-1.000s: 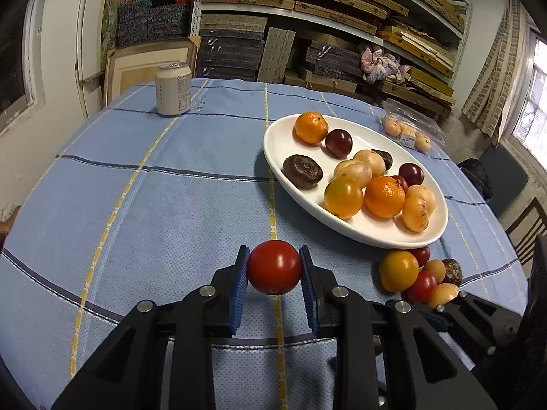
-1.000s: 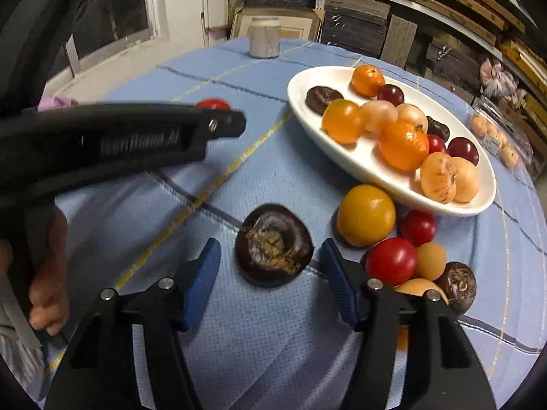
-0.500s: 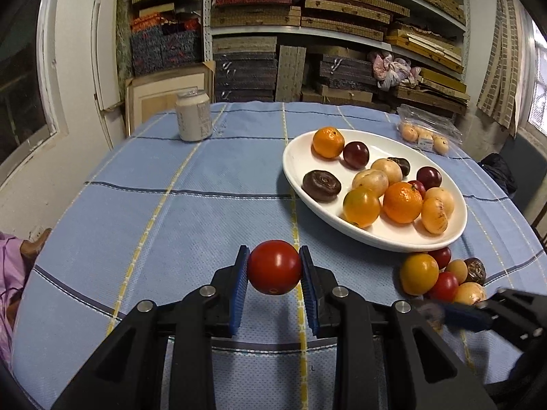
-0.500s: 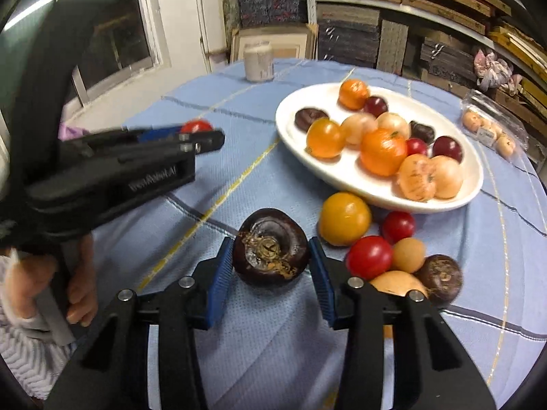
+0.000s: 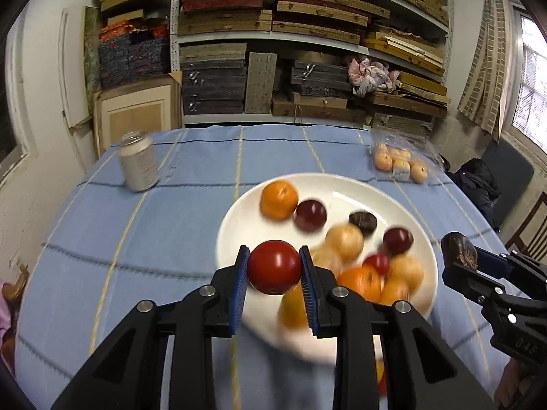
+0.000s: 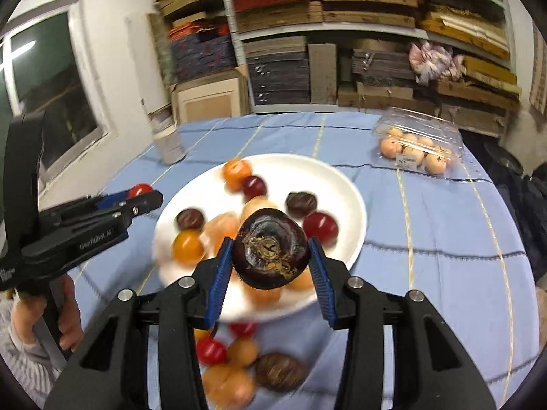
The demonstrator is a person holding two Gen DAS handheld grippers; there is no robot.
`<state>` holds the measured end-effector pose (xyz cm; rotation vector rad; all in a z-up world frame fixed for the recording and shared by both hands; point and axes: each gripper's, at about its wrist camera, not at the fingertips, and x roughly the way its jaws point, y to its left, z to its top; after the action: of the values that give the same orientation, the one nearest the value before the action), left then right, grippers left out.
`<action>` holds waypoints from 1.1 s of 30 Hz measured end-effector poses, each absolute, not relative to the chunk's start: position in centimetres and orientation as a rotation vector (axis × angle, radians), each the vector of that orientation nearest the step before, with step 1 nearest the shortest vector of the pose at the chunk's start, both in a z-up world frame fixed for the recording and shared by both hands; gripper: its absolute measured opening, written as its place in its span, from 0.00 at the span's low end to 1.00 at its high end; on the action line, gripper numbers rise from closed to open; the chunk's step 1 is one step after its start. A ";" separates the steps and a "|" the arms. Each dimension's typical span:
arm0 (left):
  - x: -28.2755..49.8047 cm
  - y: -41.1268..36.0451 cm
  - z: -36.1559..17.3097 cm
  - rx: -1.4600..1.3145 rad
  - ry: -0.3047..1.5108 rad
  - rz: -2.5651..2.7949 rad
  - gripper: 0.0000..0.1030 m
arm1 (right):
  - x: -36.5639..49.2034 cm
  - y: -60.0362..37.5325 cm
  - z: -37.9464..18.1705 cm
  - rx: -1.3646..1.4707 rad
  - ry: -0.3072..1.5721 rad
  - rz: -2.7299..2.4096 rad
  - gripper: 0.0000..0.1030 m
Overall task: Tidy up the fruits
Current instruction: 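Carry both fruits onto the white plate and open both tools, then move both tools back to the cluster, left tool toward a yellow-orange fruit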
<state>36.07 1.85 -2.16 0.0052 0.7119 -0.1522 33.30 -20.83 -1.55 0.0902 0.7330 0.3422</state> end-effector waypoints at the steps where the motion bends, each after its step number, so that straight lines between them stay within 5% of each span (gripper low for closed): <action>1: 37.3 1.6 -2.3 0.002 0.718 -0.148 0.28 | 34.2 -21.1 -1.7 0.099 0.740 0.343 0.42; 8: 43.7 2.0 -5.6 -0.052 0.829 -0.123 0.29 | 39.3 -20.7 -3.5 0.116 0.788 0.371 0.43; 12: 43.6 2.4 -6.2 -0.093 0.799 -0.113 0.68 | 39.7 -21.7 -4.2 0.148 0.790 0.368 0.52; 16: 41.3 3.5 -5.3 -0.137 0.780 -0.137 0.72 | 38.3 -23.3 -3.1 0.218 0.754 0.364 0.58; 18: 39.3 4.1 -5.0 -0.154 0.771 -0.132 0.83 | 36.7 -23.7 -2.5 0.221 0.722 0.360 0.66; 23: 33.7 3.2 -5.7 -0.054 0.759 -0.113 0.86 | 30.7 -24.6 -2.9 0.191 0.661 0.330 0.85; 33: 29.0 -0.9 -7.6 0.084 0.780 -0.152 0.87 | 25.3 -28.1 -3.9 0.267 0.622 0.251 0.92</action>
<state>29.02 -0.86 -7.64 0.0836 0.7795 -0.1518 25.34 -28.07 -3.90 0.2669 0.6222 0.2507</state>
